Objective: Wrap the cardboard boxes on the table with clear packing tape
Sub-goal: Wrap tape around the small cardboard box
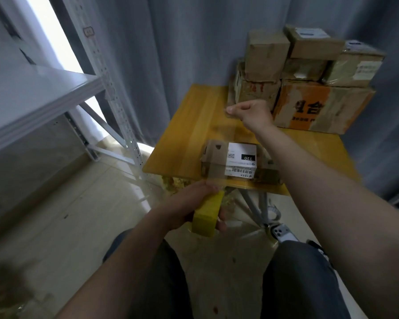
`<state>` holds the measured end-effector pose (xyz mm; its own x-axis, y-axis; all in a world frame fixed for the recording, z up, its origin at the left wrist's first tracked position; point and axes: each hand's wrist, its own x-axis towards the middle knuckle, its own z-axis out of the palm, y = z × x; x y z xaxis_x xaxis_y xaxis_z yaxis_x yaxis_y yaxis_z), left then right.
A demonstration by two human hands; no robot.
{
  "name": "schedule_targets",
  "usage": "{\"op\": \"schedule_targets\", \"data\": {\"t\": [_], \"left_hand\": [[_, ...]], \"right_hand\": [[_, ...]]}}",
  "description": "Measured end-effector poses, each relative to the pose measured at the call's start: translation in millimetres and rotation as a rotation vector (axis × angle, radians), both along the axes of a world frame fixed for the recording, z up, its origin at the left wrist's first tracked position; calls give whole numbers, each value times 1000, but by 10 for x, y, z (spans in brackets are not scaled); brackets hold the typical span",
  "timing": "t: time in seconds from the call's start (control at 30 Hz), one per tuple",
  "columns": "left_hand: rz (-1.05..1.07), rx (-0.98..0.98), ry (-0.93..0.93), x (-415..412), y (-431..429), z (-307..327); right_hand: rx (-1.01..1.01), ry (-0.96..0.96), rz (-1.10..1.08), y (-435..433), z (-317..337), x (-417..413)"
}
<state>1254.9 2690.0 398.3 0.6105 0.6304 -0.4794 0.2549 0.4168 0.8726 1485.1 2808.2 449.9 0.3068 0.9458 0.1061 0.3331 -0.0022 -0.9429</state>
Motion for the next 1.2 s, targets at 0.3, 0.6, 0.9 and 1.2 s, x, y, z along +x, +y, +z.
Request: {"op": "schedule_targets", "data": {"t": [0.3, 0.6, 0.9, 1.2], "left_hand": [[-68, -47, 16, -54, 89, -94], [-100, -130, 38, -59, 217, -249], [-72, -135, 80, 32, 350, -391], [64, -199, 193, 84, 389, -479]], "right_hand": [[-138, -169, -7, 306, -401, 7], [-194, -293, -40, 274, -513, -65], [-227, -788, -31, 288, -566, -98], [-129, -467, 1, 87, -504, -129]]}}
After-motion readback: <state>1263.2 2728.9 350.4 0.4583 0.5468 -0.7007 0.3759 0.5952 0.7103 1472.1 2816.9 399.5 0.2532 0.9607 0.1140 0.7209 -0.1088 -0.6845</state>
